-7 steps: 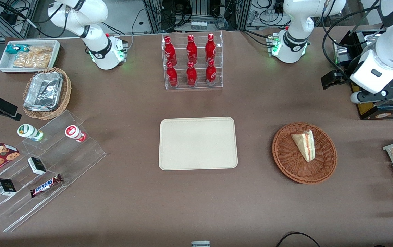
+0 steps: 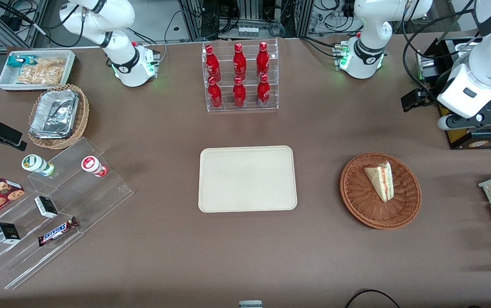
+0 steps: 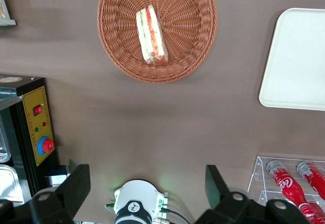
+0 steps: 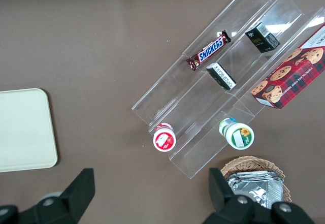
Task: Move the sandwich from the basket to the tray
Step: 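Move the left gripper down over the sandwich in the wicker basket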
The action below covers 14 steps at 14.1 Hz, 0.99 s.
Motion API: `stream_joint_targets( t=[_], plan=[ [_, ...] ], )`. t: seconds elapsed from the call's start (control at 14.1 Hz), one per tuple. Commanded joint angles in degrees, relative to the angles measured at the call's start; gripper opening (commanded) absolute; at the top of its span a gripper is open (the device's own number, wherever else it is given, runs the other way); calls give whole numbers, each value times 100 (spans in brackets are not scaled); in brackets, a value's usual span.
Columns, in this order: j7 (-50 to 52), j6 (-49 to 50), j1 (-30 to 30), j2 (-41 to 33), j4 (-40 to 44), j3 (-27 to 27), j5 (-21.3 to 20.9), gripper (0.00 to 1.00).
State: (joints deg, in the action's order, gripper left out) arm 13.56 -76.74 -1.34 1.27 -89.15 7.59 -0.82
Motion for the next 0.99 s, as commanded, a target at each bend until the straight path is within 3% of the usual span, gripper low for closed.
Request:
stream_joint_targets(
  t=[0.0, 0.14, 0.35, 0.64, 0.92],
  plan=[
    [-20, -113, -7, 661, 99, -21, -24, 100],
    [112, -385, 2, 1276, 56, -30, 3, 100],
    [235, -1428, 11, 1595, -504, -39, 72, 100],
    [1710, -2213, -60, 2201, -692, -30, 38, 100],
    [1738, -2915, 19, 2228, -1288, -100, 38, 100]
  ],
)
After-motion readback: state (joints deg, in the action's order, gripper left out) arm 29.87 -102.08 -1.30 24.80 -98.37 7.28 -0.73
